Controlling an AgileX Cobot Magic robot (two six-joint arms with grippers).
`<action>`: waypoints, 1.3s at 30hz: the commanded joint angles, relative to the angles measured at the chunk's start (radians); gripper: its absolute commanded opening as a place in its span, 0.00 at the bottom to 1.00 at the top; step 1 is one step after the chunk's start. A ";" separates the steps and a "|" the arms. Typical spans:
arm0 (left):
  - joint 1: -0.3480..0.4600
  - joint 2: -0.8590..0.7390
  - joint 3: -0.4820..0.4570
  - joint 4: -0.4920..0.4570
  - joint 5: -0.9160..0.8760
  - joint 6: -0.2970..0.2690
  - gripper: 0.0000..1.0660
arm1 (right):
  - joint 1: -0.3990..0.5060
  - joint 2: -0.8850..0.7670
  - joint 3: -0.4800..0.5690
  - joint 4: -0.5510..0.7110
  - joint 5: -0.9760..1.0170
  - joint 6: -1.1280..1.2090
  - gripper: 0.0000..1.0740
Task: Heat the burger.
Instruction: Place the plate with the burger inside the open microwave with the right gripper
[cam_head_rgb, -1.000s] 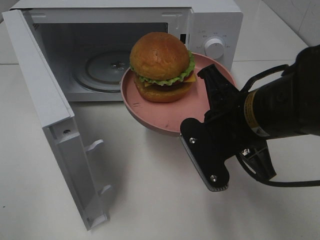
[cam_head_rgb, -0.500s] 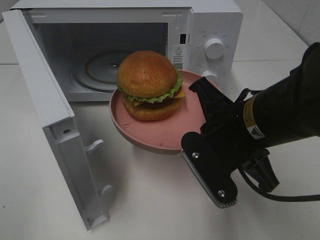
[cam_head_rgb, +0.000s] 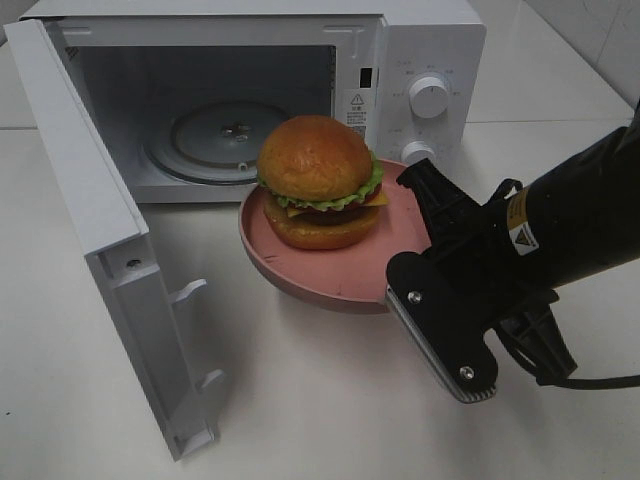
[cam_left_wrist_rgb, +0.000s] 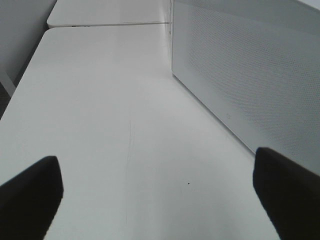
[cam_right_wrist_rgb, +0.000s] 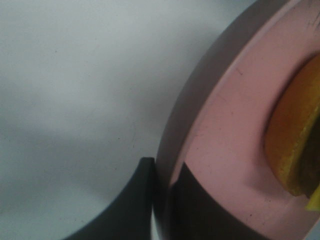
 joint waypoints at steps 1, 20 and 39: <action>-0.006 -0.019 0.002 -0.007 -0.003 -0.002 0.92 | -0.013 -0.011 -0.016 0.045 -0.053 -0.072 0.00; -0.006 -0.019 0.002 -0.007 -0.003 -0.002 0.92 | -0.101 -0.005 -0.051 0.376 -0.056 -0.491 0.00; -0.006 -0.019 0.002 -0.007 -0.003 -0.002 0.92 | -0.097 0.062 -0.068 0.256 -0.083 -0.374 0.00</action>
